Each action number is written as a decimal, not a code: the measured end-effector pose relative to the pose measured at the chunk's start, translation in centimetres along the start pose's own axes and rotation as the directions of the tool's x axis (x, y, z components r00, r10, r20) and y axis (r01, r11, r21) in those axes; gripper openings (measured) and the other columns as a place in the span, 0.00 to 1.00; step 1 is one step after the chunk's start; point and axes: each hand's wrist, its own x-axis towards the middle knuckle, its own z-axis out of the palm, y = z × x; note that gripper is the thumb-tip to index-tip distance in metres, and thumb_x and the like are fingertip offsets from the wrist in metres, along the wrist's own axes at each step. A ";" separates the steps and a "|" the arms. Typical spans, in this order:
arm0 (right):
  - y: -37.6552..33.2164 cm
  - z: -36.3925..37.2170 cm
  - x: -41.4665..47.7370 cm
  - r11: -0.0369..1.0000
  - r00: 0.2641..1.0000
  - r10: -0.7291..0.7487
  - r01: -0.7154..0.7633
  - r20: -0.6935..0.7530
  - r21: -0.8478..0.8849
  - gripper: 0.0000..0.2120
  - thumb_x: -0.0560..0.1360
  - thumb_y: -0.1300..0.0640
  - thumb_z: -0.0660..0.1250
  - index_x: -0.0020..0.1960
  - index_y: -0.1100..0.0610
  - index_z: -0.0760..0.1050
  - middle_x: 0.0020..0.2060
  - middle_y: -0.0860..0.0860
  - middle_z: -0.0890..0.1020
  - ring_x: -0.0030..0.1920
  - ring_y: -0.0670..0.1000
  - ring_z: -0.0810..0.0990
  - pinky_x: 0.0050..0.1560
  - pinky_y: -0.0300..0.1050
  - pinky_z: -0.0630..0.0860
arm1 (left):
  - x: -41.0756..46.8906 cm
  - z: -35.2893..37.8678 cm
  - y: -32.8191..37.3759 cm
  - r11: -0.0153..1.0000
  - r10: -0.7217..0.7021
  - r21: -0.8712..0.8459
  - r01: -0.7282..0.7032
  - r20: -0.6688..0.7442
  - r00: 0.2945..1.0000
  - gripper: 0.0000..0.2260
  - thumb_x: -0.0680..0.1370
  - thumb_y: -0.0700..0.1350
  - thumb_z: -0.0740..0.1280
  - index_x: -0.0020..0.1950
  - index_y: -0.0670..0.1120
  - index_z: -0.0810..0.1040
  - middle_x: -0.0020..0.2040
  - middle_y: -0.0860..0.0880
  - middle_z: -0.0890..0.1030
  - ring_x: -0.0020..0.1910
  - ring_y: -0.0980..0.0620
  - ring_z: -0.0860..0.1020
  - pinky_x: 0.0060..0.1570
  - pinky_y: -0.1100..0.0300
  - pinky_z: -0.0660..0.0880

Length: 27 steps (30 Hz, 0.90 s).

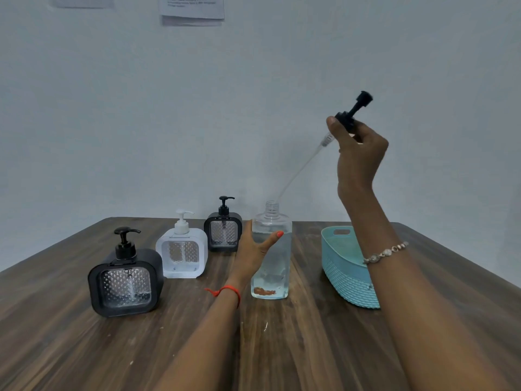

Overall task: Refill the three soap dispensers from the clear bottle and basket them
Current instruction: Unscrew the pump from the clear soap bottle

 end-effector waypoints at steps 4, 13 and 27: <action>-1.4 -1.8 -0.1 0.992 0.998 -0.049 0.052 -0.027 0.117 0.05 0.68 0.55 0.74 0.44 0.53 0.81 0.38 0.49 0.81 0.39 0.51 0.70 0.41 0.48 0.70 | 0.0 0.0 0.1 1.000 -0.010 -0.007 0.010 0.014 1.000 0.22 0.72 0.49 0.71 0.63 0.49 0.69 0.55 0.56 0.77 0.54 0.61 0.76 0.51 0.66 0.75; 2.6 -7.3 -5.5 0.940 0.874 -0.190 0.293 0.447 -0.174 0.20 0.68 0.72 0.69 0.54 0.54 0.75 0.51 0.51 0.77 0.52 0.51 0.79 0.47 0.37 0.79 | 0.0 -0.5 0.3 0.999 -0.016 0.037 0.015 0.052 0.999 0.25 0.73 0.50 0.70 0.68 0.48 0.67 0.63 0.50 0.75 0.62 0.52 0.74 0.63 0.54 0.72; 11.7 -14.0 -13.6 0.615 0.326 0.405 0.595 0.854 -0.518 0.25 0.71 0.71 0.61 0.64 0.54 0.73 0.63 0.50 0.72 0.61 0.48 0.74 0.59 0.40 0.71 | -0.9 -0.7 1.8 0.996 -0.051 0.078 0.040 0.142 0.989 0.23 0.76 0.46 0.67 0.69 0.46 0.64 0.63 0.51 0.74 0.61 0.54 0.73 0.61 0.59 0.70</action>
